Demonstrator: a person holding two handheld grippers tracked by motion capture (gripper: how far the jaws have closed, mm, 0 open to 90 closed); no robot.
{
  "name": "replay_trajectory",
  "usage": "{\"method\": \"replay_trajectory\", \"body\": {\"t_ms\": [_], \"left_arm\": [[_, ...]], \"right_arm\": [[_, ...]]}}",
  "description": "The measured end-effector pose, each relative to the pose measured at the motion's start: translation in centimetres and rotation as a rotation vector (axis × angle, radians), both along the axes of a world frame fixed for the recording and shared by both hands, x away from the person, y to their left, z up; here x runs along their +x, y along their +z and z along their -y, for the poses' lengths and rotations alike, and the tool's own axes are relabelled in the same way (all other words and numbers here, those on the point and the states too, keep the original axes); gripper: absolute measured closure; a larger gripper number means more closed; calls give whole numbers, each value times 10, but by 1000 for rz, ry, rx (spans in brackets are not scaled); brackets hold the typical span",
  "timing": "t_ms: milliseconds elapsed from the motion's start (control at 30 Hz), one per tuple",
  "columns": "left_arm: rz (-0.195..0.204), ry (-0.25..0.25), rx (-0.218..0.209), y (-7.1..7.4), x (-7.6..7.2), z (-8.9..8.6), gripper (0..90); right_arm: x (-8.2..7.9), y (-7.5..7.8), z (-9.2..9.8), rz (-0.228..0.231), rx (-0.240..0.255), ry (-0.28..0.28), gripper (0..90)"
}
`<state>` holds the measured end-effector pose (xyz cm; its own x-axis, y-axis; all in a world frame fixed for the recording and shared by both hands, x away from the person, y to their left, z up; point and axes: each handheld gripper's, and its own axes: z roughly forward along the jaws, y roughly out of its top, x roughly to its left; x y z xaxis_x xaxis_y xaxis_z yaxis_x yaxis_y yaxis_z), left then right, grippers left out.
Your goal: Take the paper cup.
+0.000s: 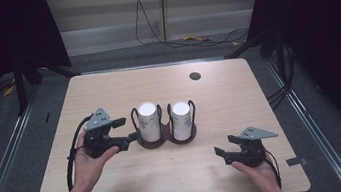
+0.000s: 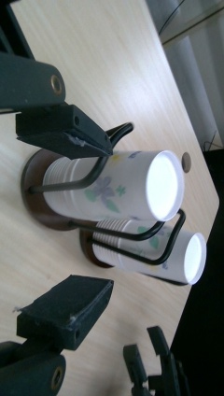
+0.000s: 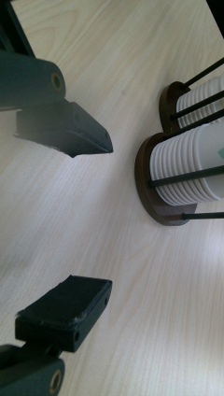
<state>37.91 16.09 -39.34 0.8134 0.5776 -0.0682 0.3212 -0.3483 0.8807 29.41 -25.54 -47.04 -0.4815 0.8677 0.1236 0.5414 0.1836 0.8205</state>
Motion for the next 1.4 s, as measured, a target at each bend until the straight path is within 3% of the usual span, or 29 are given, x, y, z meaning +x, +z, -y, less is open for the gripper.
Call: {"method": "replay_trajectory", "body": {"t_ms": [133,433,733,800,867,967,1000,1067,1267,1300,1400], "left_arm": [[7,8,4,4,6,4,294],[-52,-2,0,9,25,14,191],[-57,-10,11,18,35,22,220],[-60,-22,-8,22,36,24,252],[-56,-22,17,25,38,27,258],[-101,-64,27,28,47,32,274],[-101,-64,27,28,47,32,281],[-96,-62,76,29,49,36,277],[-110,-76,80,28,56,44,310],[-107,-69,102,29,59,45,317],[-103,-61,118,30,62,46,330]], "right_arm": [[0,-1,-1,-1,-2,10,288],[-1,-1,-4,-6,-7,28,290],[-1,-1,-4,-15,1,28,293],[-1,0,-3,-17,4,22,293],[-1,0,-2,-16,4,19,293],[-1,0,-2,-17,3,22,293],[-1,0,-2,-17,3,22,293],[-2,0,-2,-17,11,29,293],[-2,0,-2,-18,14,36,293],[-2,0,-2,-19,14,38,293],[-2,0,-2,-19,14,40,293]]}}
